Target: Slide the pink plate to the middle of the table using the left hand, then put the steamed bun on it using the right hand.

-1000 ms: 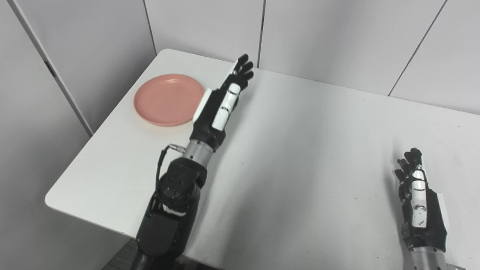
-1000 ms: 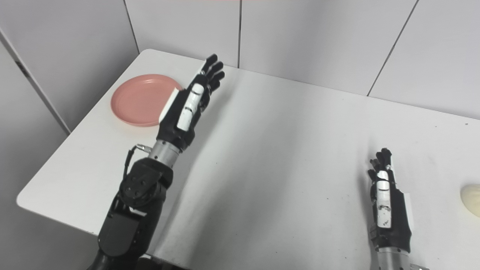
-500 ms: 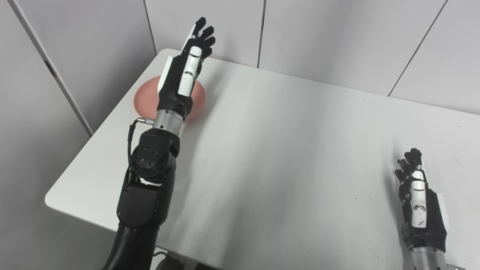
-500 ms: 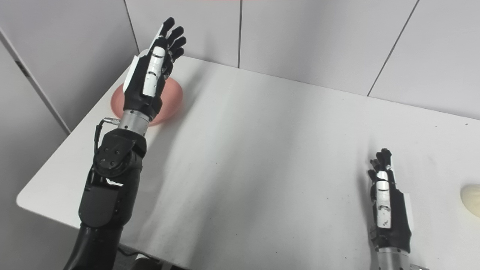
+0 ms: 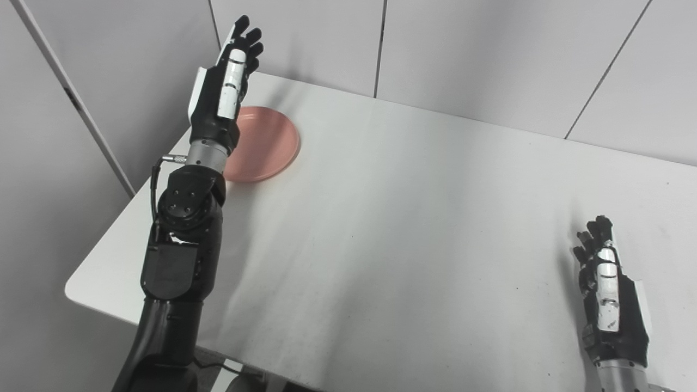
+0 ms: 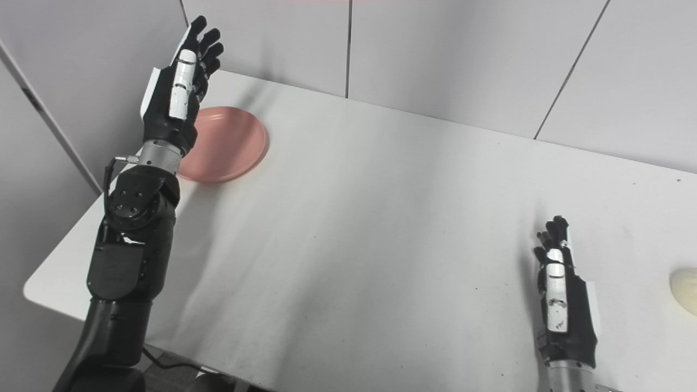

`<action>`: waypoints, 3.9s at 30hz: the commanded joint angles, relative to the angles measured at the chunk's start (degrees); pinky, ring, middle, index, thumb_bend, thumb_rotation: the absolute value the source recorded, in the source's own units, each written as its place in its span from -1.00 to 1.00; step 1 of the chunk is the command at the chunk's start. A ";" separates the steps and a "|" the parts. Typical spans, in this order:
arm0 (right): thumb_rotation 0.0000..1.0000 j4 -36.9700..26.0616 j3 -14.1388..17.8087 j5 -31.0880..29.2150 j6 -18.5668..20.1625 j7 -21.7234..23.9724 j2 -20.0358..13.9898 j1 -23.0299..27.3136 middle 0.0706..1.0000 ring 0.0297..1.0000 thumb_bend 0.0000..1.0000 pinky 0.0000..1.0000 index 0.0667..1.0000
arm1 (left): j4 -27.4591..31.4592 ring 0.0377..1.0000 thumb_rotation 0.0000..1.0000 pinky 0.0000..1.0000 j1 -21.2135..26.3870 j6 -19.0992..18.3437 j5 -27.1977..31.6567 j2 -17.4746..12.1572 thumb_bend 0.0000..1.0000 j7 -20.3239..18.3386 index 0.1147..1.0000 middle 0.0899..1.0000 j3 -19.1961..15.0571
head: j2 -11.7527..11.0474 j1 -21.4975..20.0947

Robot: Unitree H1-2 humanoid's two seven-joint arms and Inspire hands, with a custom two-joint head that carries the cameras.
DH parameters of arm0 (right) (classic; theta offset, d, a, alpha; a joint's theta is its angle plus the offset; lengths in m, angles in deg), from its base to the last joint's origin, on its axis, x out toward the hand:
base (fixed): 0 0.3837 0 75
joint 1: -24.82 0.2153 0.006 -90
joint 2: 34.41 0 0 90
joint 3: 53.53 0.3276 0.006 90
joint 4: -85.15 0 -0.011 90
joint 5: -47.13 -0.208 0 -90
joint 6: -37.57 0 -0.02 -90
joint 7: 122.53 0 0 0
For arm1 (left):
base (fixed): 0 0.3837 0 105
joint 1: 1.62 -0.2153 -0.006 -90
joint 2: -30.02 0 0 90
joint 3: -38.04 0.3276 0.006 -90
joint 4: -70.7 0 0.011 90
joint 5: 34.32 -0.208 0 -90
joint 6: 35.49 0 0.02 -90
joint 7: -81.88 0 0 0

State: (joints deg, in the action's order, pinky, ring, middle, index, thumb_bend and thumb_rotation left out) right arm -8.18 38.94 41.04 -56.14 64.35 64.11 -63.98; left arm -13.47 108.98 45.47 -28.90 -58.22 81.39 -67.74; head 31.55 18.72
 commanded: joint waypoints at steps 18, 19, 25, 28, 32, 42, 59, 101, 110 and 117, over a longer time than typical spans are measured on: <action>1.00 1.06 0.05 -1.61 -0.31 0.53 0.23 -1.79 1.00 1.00 -0.44 1.00 1.00 | -5.47 0.81 1.00 0.83 3.09 1.10 8.40 -4.79 -0.10 -0.35 0.82 0.83 -5.23 | 0.21 0.49; 1.00 0.94 0.05 -1.70 -0.18 0.49 0.25 -1.81 1.00 1.00 -0.44 1.00 1.00 | -5.87 0.80 1.00 0.83 3.10 1.26 8.68 -5.00 -0.10 -0.32 0.81 0.83 -5.42 | 0.34 0.54; 1.00 0.64 -0.04 -1.82 0.14 0.38 0.05 -1.88 1.00 1.00 -0.45 1.00 1.00 | -8.45 0.80 1.00 0.83 2.96 2.07 9.99 -6.34 -0.09 -0.74 0.79 0.80 -6.11 | 0.43 0.57; 1.00 0.45 -0.07 -1.61 0.24 0.22 0.00 -1.97 1.00 1.00 -0.45 1.00 1.00 | -9.33 0.80 1.00 0.83 2.80 1.91 10.28 -6.55 -0.10 -0.74 0.78 0.80 -6.47 | 0.53 0.69; 1.00 0.24 -0.01 -1.91 0.67 0.28 -0.05 -1.94 1.00 1.00 -0.45 1.00 1.00 | -11.80 0.79 1.00 0.83 2.96 2.70 10.23 -7.17 -0.10 -0.75 0.78 0.80 -7.04 | 0.65 0.67; 1.00 -0.46 0.03 -1.90 1.21 0.28 -0.22 -2.26 1.00 1.00 -0.46 1.00 1.00 | -17.47 0.82 1.00 0.87 3.12 4.65 11.37 -8.76 -0.11 -1.22 0.79 0.82 -8.16 | 0.97 0.73; 1.00 0.25 0.03 -2.08 0.93 0.65 -0.77 -1.99 1.00 1.00 -0.50 1.00 1.00 | -25.49 0.84 1.00 0.88 3.89 6.15 13.49 -9.47 -0.16 -0.78 0.80 0.82 -9.53 | 0.98 1.06; 1.00 -0.52 -0.17 -1.50 1.07 0.02 -0.45 -2.18 1.00 1.00 -0.47 1.00 1.00 | -33.20 0.81 1.00 0.84 3.15 8.05 11.76 -5.42 -0.15 -2.12 0.76 0.78 -1.34 | 1.73 -0.53; 1.00 -0.82 -0.19 -1.08 1.50 -0.26 -0.06 -2.21 1.00 1.00 -0.49 1.00 1.00 | -32.37 0.81 1.00 0.84 3.48 7.55 11.54 -3.31 -0.17 -2.73 0.78 0.79 1.35 | 1.87 -1.31; 1.00 -0.57 -0.11 -0.96 1.30 -0.51 0.25 -2.10 1.00 1.00 -0.47 1.00 1.00 | -30.91 0.81 1.00 0.84 3.17 6.75 11.66 -1.32 -0.17 -3.03 0.76 0.78 3.12 | 1.94 -1.93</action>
State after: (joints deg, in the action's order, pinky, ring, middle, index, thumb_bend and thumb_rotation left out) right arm -9.59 38.97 40.38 -54.89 64.05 63.64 -64.85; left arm -44.72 111.42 54.02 -17.25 -60.84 80.69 -66.21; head 33.40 16.88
